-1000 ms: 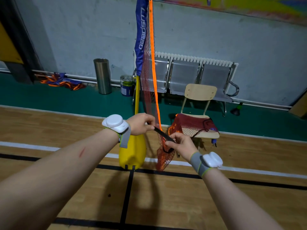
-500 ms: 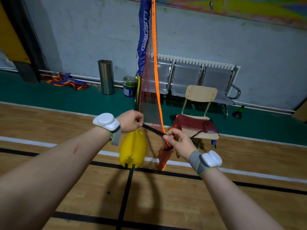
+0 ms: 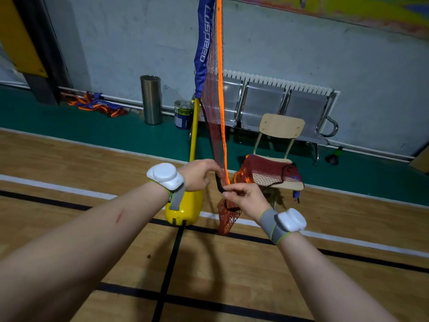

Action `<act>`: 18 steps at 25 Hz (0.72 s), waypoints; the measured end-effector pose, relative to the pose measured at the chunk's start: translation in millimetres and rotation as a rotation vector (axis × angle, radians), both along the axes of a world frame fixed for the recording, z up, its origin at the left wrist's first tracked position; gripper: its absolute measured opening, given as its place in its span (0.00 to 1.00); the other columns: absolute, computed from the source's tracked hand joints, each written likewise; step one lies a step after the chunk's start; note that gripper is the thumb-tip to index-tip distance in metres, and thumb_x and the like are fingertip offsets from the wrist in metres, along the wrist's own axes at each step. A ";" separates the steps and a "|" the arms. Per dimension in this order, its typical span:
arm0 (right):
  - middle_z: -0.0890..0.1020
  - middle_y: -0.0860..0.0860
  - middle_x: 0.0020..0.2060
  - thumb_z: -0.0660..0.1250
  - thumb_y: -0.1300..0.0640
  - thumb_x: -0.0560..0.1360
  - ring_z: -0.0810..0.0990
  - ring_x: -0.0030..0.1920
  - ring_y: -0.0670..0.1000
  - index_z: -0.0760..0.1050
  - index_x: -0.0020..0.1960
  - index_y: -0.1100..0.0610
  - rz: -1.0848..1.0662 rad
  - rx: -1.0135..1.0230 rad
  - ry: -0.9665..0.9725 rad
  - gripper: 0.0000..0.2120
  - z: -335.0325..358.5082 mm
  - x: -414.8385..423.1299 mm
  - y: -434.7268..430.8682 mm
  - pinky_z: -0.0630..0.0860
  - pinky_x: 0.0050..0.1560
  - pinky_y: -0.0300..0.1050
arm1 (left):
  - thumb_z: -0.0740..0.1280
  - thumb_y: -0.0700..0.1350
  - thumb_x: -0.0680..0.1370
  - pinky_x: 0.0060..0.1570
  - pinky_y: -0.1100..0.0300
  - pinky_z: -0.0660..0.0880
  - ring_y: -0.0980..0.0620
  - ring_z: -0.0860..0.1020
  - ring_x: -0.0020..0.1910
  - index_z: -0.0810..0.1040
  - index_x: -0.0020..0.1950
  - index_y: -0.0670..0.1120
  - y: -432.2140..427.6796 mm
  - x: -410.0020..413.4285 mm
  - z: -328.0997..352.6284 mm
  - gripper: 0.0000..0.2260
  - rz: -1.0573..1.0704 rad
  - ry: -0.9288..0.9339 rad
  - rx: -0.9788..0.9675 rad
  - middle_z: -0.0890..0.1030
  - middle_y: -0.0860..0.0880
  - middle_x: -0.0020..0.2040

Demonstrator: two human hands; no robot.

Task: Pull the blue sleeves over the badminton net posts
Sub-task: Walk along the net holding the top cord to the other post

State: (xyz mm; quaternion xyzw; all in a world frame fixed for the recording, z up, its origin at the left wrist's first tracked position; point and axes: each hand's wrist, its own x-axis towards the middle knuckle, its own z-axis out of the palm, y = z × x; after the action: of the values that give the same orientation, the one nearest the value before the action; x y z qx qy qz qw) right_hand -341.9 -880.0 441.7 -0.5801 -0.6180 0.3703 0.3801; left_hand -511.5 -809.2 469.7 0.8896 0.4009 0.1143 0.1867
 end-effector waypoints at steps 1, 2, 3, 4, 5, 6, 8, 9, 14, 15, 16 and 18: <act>0.75 0.46 0.33 0.69 0.65 0.72 0.72 0.26 0.34 0.79 0.54 0.65 0.003 -0.005 0.000 0.11 0.2 1.6 -1.6 0.69 0.32 0.25 | 0.63 0.35 0.74 0.65 0.55 0.67 0.50 0.71 0.63 0.76 0.59 0.48 -2.4 0.7 -1.0 0.16 -0.025 0.015 0.007 0.74 0.50 0.63; 0.75 0.46 0.33 0.69 0.64 0.72 0.72 0.25 0.34 0.79 0.54 0.64 0.006 -0.009 -0.005 0.11 1.2 1.9 -3.1 0.69 0.29 0.26 | 0.64 0.35 0.74 0.65 0.56 0.66 0.50 0.71 0.63 0.76 0.60 0.48 -4.4 1.5 -0.7 0.16 -0.043 0.039 0.017 0.73 0.50 0.63; 0.75 0.46 0.33 0.69 0.64 0.72 0.72 0.24 0.34 0.79 0.54 0.64 0.004 -0.010 -0.015 0.11 2.1 1.4 -3.8 0.68 0.27 0.26 | 0.64 0.36 0.74 0.64 0.58 0.66 0.50 0.71 0.63 0.75 0.60 0.48 -6.6 2.4 0.6 0.16 -0.061 0.060 0.031 0.72 0.50 0.63; 0.76 0.47 0.34 0.69 0.64 0.72 0.73 0.25 0.34 0.79 0.54 0.63 0.001 -0.004 -0.021 0.11 3.4 0.0 -4.4 0.69 0.28 0.27 | 0.65 0.37 0.74 0.62 0.59 0.66 0.50 0.71 0.62 0.75 0.60 0.48 -8.4 2.4 2.7 0.15 -0.077 0.074 0.050 0.72 0.50 0.63; 0.77 0.48 0.35 0.69 0.64 0.72 0.74 0.27 0.35 0.80 0.54 0.63 -0.002 0.008 -0.024 0.11 2.6 -0.6 -3.2 0.70 0.31 0.26 | 0.65 0.38 0.74 0.61 0.59 0.66 0.49 0.72 0.62 0.75 0.59 0.47 -9.1 2.7 4.6 0.14 -0.092 0.082 0.066 0.72 0.50 0.62; 0.79 0.49 0.37 0.70 0.63 0.71 0.74 0.30 0.36 0.80 0.53 0.62 -0.005 0.015 -0.025 0.11 3.4 -1.9 -3.3 0.71 0.36 0.26 | 0.66 0.40 0.74 0.60 0.58 0.66 0.49 0.72 0.60 0.75 0.58 0.47 -9.5 2.2 6.3 0.13 -0.106 0.089 0.082 0.73 0.49 0.61; 0.79 0.45 0.35 0.70 0.64 0.71 0.75 0.33 0.36 0.81 0.52 0.62 -0.017 0.025 -0.027 0.10 3.6 -8.2 -4.2 0.71 0.40 0.28 | 0.67 0.42 0.75 0.56 0.58 0.67 0.49 0.73 0.57 0.76 0.54 0.46 -9.1 -3.3 9.6 0.09 -0.115 0.109 0.097 0.76 0.49 0.57; 0.78 0.41 0.32 0.70 0.65 0.71 0.74 0.32 0.36 0.81 0.52 0.62 -0.021 0.030 -0.033 0.10 2.9 -10.6 -3.4 0.70 0.39 0.28 | 0.66 0.42 0.75 0.55 0.57 0.68 0.48 0.74 0.55 0.77 0.51 0.46 -8.4 -6.8 11.1 0.06 -0.102 0.113 0.084 0.77 0.48 0.55; 0.73 0.47 0.31 0.72 0.64 0.69 0.71 0.35 0.48 0.75 0.37 0.52 -0.089 -0.005 -0.090 0.09 -4.0 -38.2 0.3 0.71 0.43 0.46 | 0.65 0.39 0.75 0.45 0.60 0.65 0.49 0.73 0.46 0.76 0.47 0.40 -5.5 -44.3 24.4 0.03 0.013 -0.014 -0.016 0.79 0.43 0.48; 0.72 0.47 0.30 0.72 0.64 0.69 0.71 0.35 0.49 0.73 0.35 0.51 -0.102 -0.010 -0.080 0.12 -6.7 -44.8 1.1 0.71 0.43 0.47 | 0.65 0.38 0.75 0.42 0.62 0.63 0.50 0.72 0.46 0.76 0.48 0.39 -4.7 -52.6 26.9 0.04 0.019 -0.033 -0.025 0.79 0.43 0.48; 0.72 0.48 0.30 0.71 0.65 0.69 0.71 0.36 0.49 0.72 0.34 0.51 -0.110 -0.005 -0.072 0.13 -8.1 -50.1 0.3 0.71 0.43 0.49 | 0.65 0.38 0.75 0.40 0.63 0.61 0.50 0.71 0.46 0.76 0.49 0.38 -4.8 -58.5 28.1 0.04 0.022 -0.043 -0.026 0.78 0.43 0.47; 0.75 0.52 0.32 0.71 0.63 0.69 0.73 0.37 0.54 0.71 0.34 0.51 -0.124 0.001 -0.074 0.12 -12.7 -60.2 0.2 0.74 0.45 0.52 | 0.65 0.38 0.75 0.39 0.63 0.61 0.50 0.71 0.46 0.76 0.49 0.39 -6.2 -71.0 30.3 0.05 0.027 -0.048 -0.022 0.78 0.43 0.49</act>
State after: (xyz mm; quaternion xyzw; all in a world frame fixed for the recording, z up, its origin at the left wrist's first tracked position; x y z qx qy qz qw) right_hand -402.1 -879.8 429.0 -0.6304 -0.5946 0.3241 0.3794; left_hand -582.5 -815.4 500.0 0.8790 0.4093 0.1338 0.2047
